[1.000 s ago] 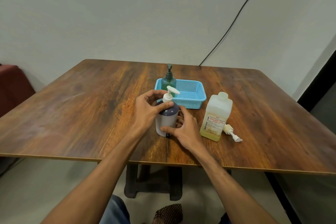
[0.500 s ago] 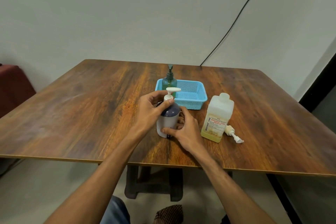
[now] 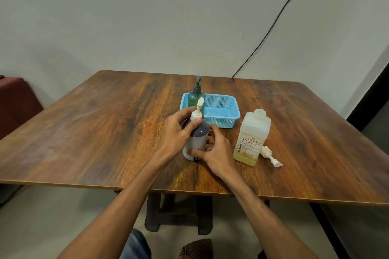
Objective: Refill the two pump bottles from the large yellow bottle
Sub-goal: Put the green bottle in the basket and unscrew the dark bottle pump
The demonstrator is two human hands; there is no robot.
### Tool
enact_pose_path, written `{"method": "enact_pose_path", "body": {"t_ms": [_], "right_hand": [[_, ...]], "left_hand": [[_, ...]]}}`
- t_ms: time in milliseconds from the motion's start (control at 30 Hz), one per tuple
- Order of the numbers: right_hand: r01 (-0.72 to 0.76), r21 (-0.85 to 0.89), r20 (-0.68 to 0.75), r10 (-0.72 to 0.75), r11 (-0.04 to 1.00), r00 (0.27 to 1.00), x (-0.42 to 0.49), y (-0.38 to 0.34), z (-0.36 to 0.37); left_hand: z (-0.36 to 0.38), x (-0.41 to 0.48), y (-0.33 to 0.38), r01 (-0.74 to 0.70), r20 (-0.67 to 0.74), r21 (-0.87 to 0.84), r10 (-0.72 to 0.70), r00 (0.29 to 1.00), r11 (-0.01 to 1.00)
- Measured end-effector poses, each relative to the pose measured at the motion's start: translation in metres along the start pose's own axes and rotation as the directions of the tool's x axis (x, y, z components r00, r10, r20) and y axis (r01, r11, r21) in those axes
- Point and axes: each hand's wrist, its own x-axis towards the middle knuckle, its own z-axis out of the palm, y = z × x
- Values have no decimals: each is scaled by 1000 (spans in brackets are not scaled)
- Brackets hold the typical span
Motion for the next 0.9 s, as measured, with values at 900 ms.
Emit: {"method": "enact_pose_path", "body": {"t_ms": [900], "right_hand": [[-37, -29, -1, 37, 999, 999, -2, -6, -5]], "left_hand": [[-57, 10, 45, -203, -594, -338, -41, 804, 919]]}}
